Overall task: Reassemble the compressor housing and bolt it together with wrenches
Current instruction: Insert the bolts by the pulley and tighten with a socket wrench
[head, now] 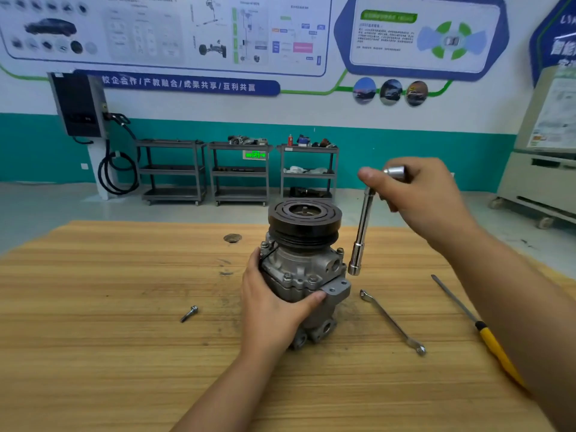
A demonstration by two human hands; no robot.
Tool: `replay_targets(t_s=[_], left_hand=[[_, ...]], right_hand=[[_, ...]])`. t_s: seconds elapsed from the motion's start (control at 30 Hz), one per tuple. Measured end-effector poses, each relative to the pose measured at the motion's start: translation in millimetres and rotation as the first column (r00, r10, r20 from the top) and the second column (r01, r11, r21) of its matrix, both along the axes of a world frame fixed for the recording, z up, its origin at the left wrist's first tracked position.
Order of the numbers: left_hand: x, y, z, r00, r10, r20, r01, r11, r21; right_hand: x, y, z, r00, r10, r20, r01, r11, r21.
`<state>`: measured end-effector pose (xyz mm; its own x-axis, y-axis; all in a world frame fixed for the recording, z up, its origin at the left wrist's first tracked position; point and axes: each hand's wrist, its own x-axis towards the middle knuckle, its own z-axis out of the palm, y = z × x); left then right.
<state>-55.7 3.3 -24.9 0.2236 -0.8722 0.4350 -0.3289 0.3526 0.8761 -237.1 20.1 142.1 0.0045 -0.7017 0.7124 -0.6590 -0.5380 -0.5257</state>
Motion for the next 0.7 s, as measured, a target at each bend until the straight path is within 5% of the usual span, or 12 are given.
replay_targets(t_s=[0.13, 0.27, 0.53, 0.7], left_hand=[[7, -6, 1, 0.999, -0.037, -0.004, 0.037, 0.999, -0.002], [22, -18, 2, 0.982, -0.181, -0.055, 0.185, 0.980, 0.079], [37, -32, -1, 0.932, -0.269, -0.242, 0.294, 0.953, 0.074], [43, -32, 3, 0.971, -0.114, -0.212, 0.134, 0.988, 0.082]], right_hand=[[1, -11, -43, 0.969, 0.042, 0.244, -0.031, 0.998, -0.048], [1, -26, -62, 0.799, 0.058, 0.599, -0.031, 0.998, -0.057], [-5, -42, -81, 0.716, 0.121, 0.688, -0.112, 0.992, -0.058], [0, -51, -121, 0.492, 0.058, 0.869, -0.103, 0.995, -0.008]])
